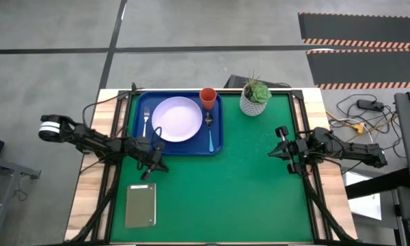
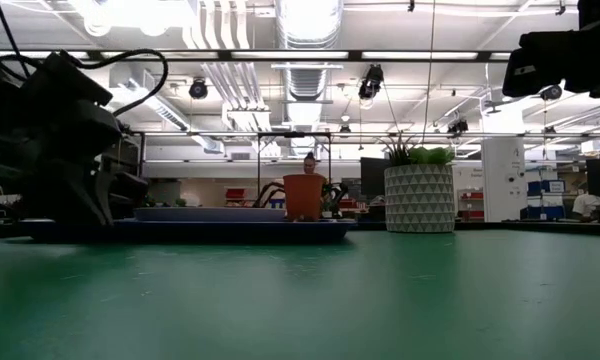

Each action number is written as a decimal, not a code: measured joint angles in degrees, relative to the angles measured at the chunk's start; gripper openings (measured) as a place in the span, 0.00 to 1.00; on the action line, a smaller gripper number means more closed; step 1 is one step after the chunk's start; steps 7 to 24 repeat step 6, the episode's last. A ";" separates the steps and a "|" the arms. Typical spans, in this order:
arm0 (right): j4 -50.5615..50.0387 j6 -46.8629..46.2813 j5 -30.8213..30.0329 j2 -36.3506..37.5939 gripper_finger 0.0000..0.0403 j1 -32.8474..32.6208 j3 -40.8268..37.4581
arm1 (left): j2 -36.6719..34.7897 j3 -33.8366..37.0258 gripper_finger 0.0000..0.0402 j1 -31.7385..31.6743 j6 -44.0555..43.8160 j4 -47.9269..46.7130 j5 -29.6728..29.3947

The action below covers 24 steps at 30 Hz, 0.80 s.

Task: Pick and place plate/cup/fork/spoon on tray
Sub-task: Return to Home Position

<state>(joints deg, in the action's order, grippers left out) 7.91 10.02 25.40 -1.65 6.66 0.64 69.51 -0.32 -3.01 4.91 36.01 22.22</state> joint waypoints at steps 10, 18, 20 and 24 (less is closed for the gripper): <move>-0.01 0.00 -0.01 0.00 0.02 -0.01 0.00 | 2.07 0.00 0.00 -0.02 0.00 -0.01 0.00; -0.01 0.00 -0.01 0.00 0.02 -0.01 0.00 | 2.07 0.00 0.00 -0.02 0.00 -0.01 0.00; -0.01 0.00 -0.01 0.00 0.02 -0.01 0.00 | 2.07 0.00 0.00 -0.02 0.00 -0.01 0.00; -0.01 0.00 -0.01 0.00 0.02 -0.01 0.00 | 2.07 0.00 0.00 -0.02 0.00 -0.01 0.00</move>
